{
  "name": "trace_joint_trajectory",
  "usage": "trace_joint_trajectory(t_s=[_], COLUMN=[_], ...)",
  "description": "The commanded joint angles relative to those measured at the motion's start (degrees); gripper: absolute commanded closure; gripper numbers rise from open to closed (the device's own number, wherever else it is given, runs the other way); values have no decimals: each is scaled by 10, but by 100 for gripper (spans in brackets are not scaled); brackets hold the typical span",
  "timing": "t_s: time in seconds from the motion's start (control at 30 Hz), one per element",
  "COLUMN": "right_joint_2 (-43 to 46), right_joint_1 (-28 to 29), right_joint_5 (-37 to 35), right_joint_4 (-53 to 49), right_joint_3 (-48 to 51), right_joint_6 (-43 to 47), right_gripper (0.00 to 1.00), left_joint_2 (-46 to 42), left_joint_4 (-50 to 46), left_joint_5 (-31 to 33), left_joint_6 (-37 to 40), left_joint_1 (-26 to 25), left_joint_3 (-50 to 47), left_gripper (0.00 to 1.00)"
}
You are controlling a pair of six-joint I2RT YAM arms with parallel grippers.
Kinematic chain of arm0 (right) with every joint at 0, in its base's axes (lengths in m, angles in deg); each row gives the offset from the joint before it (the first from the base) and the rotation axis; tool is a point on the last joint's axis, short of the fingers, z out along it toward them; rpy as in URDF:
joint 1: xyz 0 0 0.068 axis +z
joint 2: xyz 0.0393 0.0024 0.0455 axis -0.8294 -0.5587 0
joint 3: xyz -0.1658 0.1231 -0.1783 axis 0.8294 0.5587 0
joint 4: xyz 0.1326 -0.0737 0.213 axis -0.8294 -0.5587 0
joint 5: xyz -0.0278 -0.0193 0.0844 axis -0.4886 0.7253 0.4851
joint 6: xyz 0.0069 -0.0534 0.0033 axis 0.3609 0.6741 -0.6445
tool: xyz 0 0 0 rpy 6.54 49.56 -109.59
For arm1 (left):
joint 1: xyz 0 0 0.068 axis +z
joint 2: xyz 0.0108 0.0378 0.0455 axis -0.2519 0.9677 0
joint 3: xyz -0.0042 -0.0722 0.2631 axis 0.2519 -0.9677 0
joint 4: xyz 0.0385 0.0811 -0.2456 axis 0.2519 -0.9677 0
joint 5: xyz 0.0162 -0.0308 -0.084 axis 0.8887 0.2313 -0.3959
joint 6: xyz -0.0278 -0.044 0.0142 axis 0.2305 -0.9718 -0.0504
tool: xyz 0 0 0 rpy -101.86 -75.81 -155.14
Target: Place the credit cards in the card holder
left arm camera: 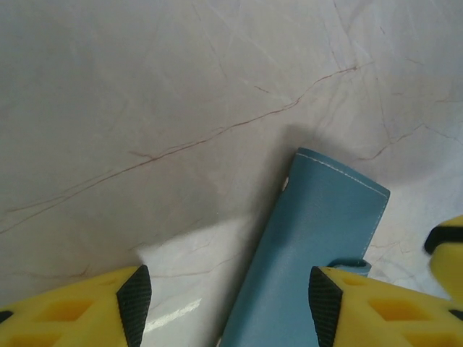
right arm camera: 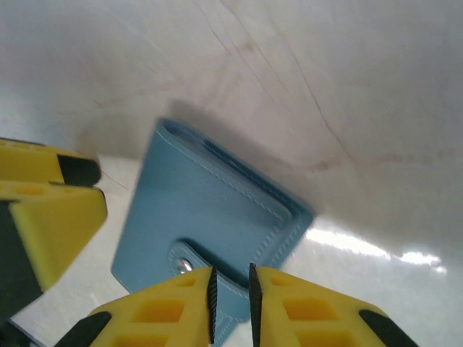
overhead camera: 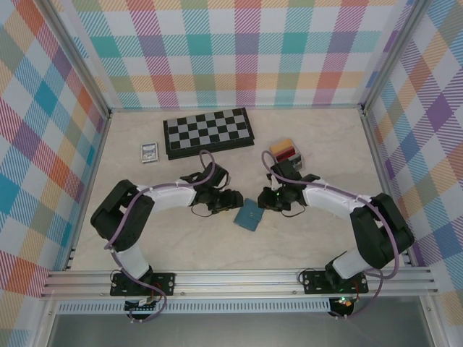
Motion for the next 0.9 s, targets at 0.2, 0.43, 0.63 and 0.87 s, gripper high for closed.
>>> trace_joint_trajectory(t_s=[0.2, 0.43, 0.63, 0.87], right_joint_2=[-23, -53, -64, -70], right_joint_1=[2, 2, 2, 2], right_joint_5=[77, 48, 26, 4], right_joint_4=[57, 38, 23, 4], right_joint_3=[30, 23, 25, 20], right_joint_6=[-62, -68, -70, -65], right_gripper=[81, 81, 81, 81], left_joint_2=[29, 38, 36, 8], left_joint_4=[8, 12, 28, 35], left_joint_5=[-60, -74, -100, -107], left_joint_6=[17, 23, 22, 23], left_joint_1=[-16, -19, -20, -20], left_joint_3=[32, 30, 22, 10], left_gripper=[47, 47, 51, 59])
